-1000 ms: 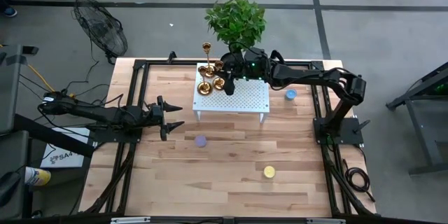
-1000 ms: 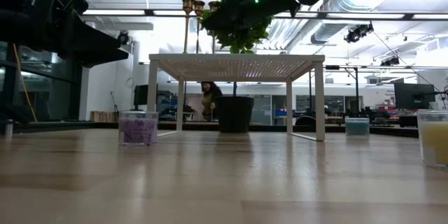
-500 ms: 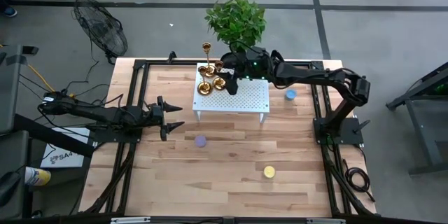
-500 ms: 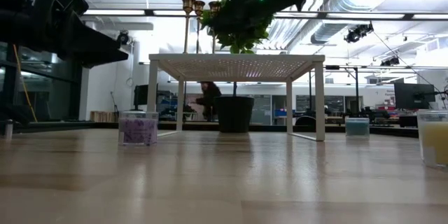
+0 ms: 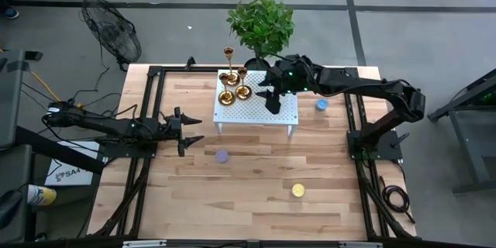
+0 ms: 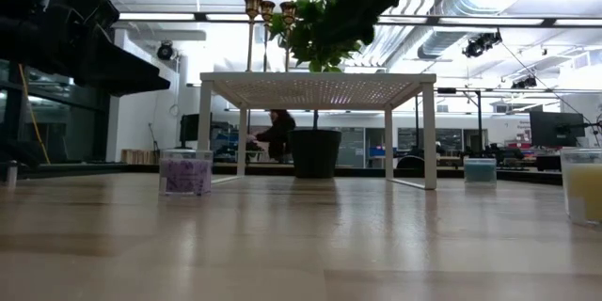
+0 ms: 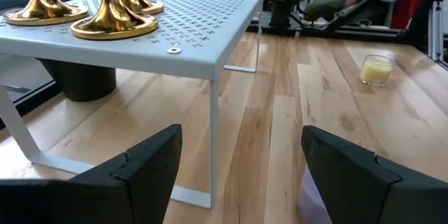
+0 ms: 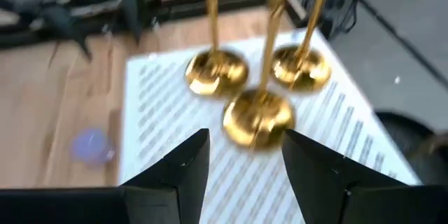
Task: Pick & Place candle stick holders
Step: Put the blue scented candle on the shelf
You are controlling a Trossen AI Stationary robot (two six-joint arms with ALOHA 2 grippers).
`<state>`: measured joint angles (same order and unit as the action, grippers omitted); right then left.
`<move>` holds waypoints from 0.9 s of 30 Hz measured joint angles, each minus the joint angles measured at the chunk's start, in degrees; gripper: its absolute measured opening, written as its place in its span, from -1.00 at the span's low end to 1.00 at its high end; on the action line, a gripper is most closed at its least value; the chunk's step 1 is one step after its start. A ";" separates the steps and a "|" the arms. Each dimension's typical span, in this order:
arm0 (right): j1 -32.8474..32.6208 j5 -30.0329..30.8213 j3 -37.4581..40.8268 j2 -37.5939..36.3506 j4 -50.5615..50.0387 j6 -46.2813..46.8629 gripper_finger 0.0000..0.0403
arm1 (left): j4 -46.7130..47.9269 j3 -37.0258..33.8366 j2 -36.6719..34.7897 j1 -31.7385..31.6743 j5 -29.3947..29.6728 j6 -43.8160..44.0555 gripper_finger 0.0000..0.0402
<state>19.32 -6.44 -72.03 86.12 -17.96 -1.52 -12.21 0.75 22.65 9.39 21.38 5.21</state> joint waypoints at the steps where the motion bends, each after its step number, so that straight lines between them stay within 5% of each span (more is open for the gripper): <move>1: -0.36 0.30 0.00 -0.89 -2.22 0.00 -0.14 | 0.01 0.00 0.00 -0.02 -0.02 0.01 0.45; 12: -4.60 17.27 1.47 -12.21 -29.82 6.36 -0.16 | 0.42 0.00 0.00 0.00 0.05 0.00 0.45; 22: -4.17 32.22 19.10 -26.24 -28.23 23.67 -0.25 | 0.42 0.00 -0.02 -0.02 0.11 0.02 0.45; 27: -0.85 34.63 26.64 -28.89 -24.85 29.64 -0.29 | 0.40 0.00 0.00 -0.01 0.11 0.01 0.45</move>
<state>18.47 28.19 -45.39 57.23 -42.81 28.12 -11.81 0.75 22.65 9.37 21.50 5.22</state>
